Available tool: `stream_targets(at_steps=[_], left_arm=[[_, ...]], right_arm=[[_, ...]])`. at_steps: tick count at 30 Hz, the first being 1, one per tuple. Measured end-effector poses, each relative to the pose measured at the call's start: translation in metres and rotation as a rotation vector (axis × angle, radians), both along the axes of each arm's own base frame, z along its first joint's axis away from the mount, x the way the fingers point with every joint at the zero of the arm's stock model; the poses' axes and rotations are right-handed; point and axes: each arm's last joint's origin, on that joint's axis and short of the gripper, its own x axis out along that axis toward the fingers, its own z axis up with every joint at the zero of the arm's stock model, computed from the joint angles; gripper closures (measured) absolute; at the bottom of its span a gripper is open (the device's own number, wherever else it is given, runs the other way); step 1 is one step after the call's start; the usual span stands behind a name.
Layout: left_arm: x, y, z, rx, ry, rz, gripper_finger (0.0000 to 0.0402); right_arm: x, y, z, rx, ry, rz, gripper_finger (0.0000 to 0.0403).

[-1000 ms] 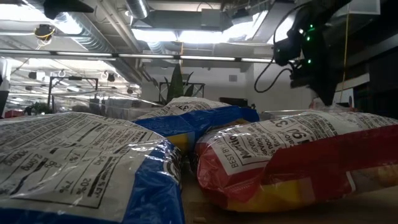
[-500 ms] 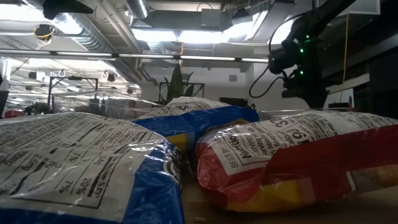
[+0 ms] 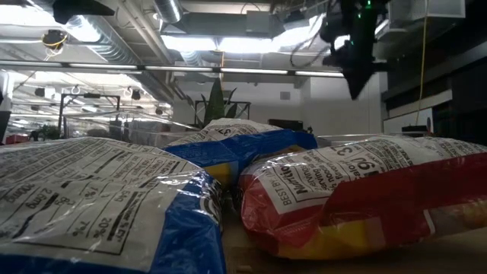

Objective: Sort Maruchan noodles
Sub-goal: Put the red noodle pack into the black bin

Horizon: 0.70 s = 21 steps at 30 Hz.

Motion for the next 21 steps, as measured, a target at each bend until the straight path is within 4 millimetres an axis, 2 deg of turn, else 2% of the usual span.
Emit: stream_targets(at_steps=[4,8,12,17,21], left_arm=[[0.000,0.000,0.000,0.000,0.000,0.000,0.0143],[0.000,0.000,0.000,0.000,0.000,0.000,0.0143],[0.000,0.000,0.000,0.000,0.000,0.000,0.0143],[0.000,0.000,0.000,0.000,0.000,0.000,0.0143],[0.000,-0.001,0.000,-0.002,0.003,-0.020,0.0143]], right_arm=[[0.007,0.000,0.017,0.022,-0.162,0.124,0.0397],[0.017,-0.001,0.022,0.090,-0.380,0.274,0.0397],[0.032,0.007,0.025,0.095,-0.462,0.331,0.0391],[0.062,0.036,0.027,0.085,-0.491,0.479,0.0339],[0.090,0.074,0.030,0.075,-0.528,0.657,0.0289]])
